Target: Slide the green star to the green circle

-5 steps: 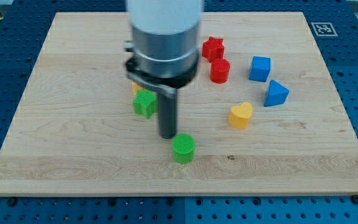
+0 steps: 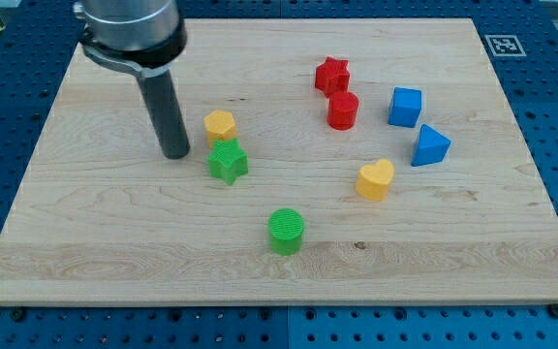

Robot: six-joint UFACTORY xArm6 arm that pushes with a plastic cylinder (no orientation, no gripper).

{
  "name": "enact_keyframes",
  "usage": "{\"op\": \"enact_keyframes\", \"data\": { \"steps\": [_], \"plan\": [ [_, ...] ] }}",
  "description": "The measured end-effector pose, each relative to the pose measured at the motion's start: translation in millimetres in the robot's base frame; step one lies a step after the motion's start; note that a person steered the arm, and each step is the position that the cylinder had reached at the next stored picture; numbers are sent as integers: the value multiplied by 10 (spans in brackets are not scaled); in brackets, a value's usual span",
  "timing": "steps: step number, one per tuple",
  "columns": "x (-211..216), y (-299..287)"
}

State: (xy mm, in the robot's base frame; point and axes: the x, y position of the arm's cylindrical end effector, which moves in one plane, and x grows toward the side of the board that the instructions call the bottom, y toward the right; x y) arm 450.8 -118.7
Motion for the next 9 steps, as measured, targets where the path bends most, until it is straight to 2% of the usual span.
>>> {"op": "enact_keyframes", "data": {
  "steps": [1,3,7,9],
  "plan": [
    [0,273],
    [153,407],
    [58,1175],
    [84,1359]
  ]
}}
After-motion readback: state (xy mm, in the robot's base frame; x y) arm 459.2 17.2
